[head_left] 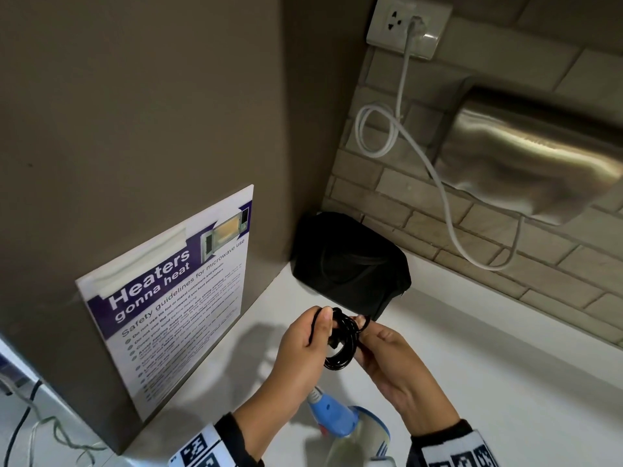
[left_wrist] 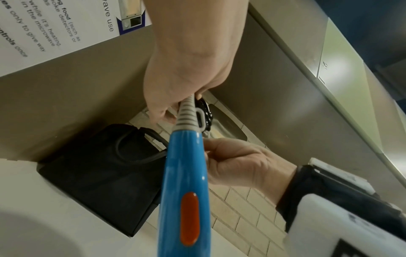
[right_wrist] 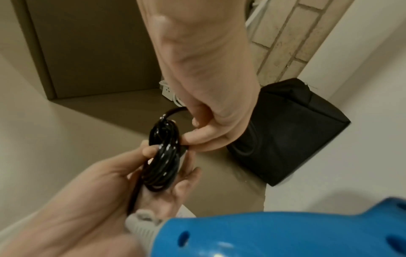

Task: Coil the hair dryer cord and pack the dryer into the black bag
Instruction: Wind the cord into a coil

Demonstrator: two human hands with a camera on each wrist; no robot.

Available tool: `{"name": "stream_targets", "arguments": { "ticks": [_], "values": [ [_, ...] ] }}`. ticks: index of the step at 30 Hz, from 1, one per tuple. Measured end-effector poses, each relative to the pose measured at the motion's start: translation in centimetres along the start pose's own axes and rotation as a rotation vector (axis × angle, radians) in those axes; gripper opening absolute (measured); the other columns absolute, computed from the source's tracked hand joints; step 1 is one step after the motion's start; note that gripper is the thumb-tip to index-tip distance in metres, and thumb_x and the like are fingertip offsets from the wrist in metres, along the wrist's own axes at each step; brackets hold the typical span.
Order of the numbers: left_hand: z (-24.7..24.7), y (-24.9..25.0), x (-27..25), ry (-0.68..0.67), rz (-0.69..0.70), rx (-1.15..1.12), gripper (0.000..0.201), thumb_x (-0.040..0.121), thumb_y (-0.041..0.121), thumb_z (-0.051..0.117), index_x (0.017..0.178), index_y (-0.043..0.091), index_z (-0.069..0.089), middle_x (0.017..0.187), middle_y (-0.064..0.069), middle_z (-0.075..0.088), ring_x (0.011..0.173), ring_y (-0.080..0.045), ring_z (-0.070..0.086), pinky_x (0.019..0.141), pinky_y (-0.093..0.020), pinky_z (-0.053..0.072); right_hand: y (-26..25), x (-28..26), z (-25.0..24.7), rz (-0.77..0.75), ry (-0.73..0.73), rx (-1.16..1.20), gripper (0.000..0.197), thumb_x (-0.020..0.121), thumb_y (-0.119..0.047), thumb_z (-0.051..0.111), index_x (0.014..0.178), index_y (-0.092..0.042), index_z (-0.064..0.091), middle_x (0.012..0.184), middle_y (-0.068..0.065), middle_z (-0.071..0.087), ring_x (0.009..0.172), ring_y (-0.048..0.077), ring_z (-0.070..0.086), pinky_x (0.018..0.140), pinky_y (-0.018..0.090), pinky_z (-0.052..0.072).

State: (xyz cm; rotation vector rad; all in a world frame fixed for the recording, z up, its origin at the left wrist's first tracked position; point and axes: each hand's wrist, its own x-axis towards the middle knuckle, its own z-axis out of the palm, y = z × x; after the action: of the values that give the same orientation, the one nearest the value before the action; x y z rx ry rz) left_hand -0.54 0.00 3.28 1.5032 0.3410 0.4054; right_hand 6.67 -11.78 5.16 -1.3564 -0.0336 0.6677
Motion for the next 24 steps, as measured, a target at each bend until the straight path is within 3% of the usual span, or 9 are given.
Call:
{"name": "stream_targets", "arguments": {
  "ticks": [3, 7, 9, 12, 15, 18, 21, 24],
  "values": [
    [0.1, -0.2, 0.1, 0.038, 0.021, -0.018, 0.034, 0.098, 0.037, 0.04, 0.091, 0.013, 0.063, 0.09, -0.01, 0.068, 0.085, -0.016, 0.063, 0.083, -0.03, 0.049, -0.2, -0.3, 0.3, 0.067, 0.0, 0.124, 0.028, 0.097, 0.0, 0.041, 0.097, 0.006, 0.068, 0.085, 0.014, 0.075, 0.076, 0.016, 0.073, 0.064, 0.02, 0.058],
    [0.1, -0.4, 0.2, 0.051, -0.004, -0.069, 0.023, 0.098, 0.033, 0.042, 0.101, 0.026, 0.064, 0.108, 0.001, 0.067, 0.101, -0.009, 0.062, 0.087, -0.019, 0.046, 0.1, -0.6, 0.1, 0.156, -0.003, 0.105, 0.026, 0.097, -0.006, 0.046, 0.093, 0.001, 0.07, 0.08, 0.011, 0.073, 0.068, 0.014, 0.07, 0.064, 0.023, 0.059],
    [0.0, -0.4, 0.3, 0.045, -0.091, -0.146, 0.024, 0.098, 0.037, 0.043, 0.098, 0.029, 0.065, 0.104, 0.003, 0.07, 0.1, -0.008, 0.065, 0.084, -0.019, 0.046, 0.4, -0.5, 0.1, 0.184, 0.003, 0.066, 0.024, 0.095, -0.013, 0.051, 0.089, -0.004, 0.072, 0.076, 0.008, 0.07, 0.064, 0.012, 0.064, 0.066, 0.024, 0.057],
    [-0.1, -0.4, 0.5, 0.003, -0.206, -0.265, 0.03, 0.096, 0.043, 0.046, 0.09, 0.027, 0.07, 0.097, 0.001, 0.075, 0.099, -0.013, 0.067, 0.094, -0.03, 0.049, 0.9, -0.4, 0.4, 0.196, 0.027, 0.094, 0.022, 0.095, -0.015, 0.052, 0.087, -0.006, 0.071, 0.073, 0.007, 0.067, 0.063, 0.013, 0.056, 0.064, 0.023, 0.051],
    [0.1, -0.5, 0.6, -0.043, -0.239, -0.299, 0.037, 0.093, 0.048, 0.049, 0.088, 0.017, 0.07, 0.1, -0.01, 0.074, 0.104, -0.024, 0.067, 0.103, -0.045, 0.045, 1.2, -0.4, 0.9, 0.168, 0.056, 0.123, 0.026, 0.099, -0.009, 0.043, 0.093, -0.003, 0.068, 0.076, 0.009, 0.071, 0.065, 0.015, 0.063, 0.065, 0.025, 0.051],
    [0.1, -0.7, 0.8, -0.024, -0.271, -0.336, 0.038, 0.092, 0.046, 0.052, 0.068, 0.02, 0.067, 0.094, -0.009, 0.071, 0.103, -0.026, 0.065, 0.105, -0.051, 0.043, 1.1, -0.6, 1.5, 0.102, 0.079, 0.139, 0.029, 0.098, -0.003, 0.039, 0.09, -0.001, 0.067, 0.072, 0.009, 0.073, 0.061, 0.014, 0.067, 0.063, 0.025, 0.054],
    [0.1, -0.7, 0.9, -0.034, -0.276, -0.351, 0.033, 0.094, 0.044, 0.049, 0.086, 0.02, 0.07, 0.106, -0.008, 0.072, 0.109, -0.024, 0.065, 0.105, -0.045, 0.044, 0.8, -0.8, 1.6, 0.06, 0.065, 0.14, 0.032, 0.099, -0.004, 0.037, 0.089, 0.0, 0.067, 0.069, 0.006, 0.073, 0.057, 0.009, 0.067, 0.055, 0.02, 0.055],
    [0.3, -0.4, 0.7, -0.055, -0.255, -0.369, 0.04, 0.094, 0.044, 0.047, 0.105, 0.012, 0.067, 0.11, -0.01, 0.071, 0.109, -0.021, 0.065, 0.104, -0.041, 0.046, 0.6, -0.9, 1.7, 0.092, 0.056, 0.158, 0.034, 0.1, -0.006, 0.037, 0.088, -0.001, 0.069, 0.07, 0.006, 0.072, 0.056, 0.008, 0.065, 0.056, 0.02, 0.055]
  ]
}}
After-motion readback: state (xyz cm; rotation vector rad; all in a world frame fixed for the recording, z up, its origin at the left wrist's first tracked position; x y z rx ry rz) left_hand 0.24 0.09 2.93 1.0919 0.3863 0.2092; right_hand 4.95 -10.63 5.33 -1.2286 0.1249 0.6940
